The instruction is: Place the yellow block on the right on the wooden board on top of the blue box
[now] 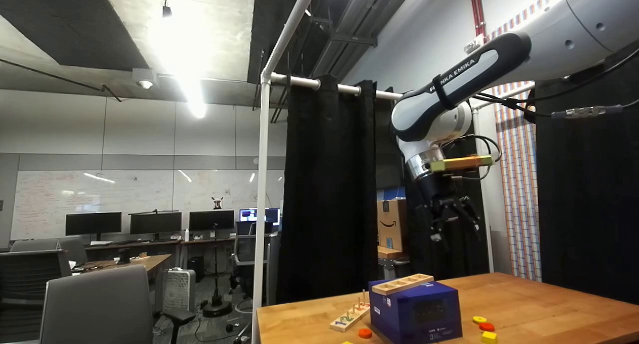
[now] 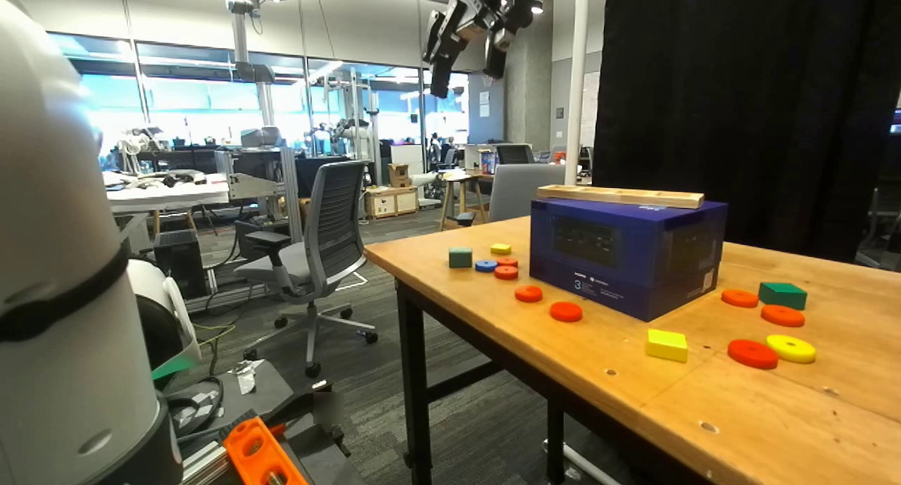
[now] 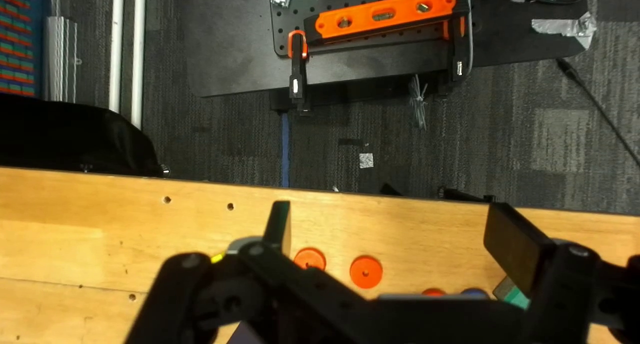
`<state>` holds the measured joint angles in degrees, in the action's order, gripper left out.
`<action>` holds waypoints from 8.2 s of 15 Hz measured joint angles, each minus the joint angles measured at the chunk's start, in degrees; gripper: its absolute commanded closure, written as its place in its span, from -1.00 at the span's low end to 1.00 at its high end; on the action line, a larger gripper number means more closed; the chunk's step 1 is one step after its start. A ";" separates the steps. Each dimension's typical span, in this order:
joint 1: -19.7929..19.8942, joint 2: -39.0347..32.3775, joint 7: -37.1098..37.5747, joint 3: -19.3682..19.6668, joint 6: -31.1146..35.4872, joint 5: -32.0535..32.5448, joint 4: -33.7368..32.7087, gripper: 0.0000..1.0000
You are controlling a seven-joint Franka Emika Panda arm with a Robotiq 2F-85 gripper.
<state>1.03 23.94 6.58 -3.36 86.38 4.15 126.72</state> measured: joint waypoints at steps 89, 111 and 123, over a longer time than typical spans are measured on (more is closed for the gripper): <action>10.47 -27.11 -50.62 15.07 52.33 -4.30 9.46 0.70; 6.92 -7.94 -32.95 12.02 46.78 2.58 7.45 0.71; 3.80 -9.63 -32.61 12.00 46.80 1.72 3.92 0.71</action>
<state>4.83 14.31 -26.03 8.64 133.18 5.87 130.64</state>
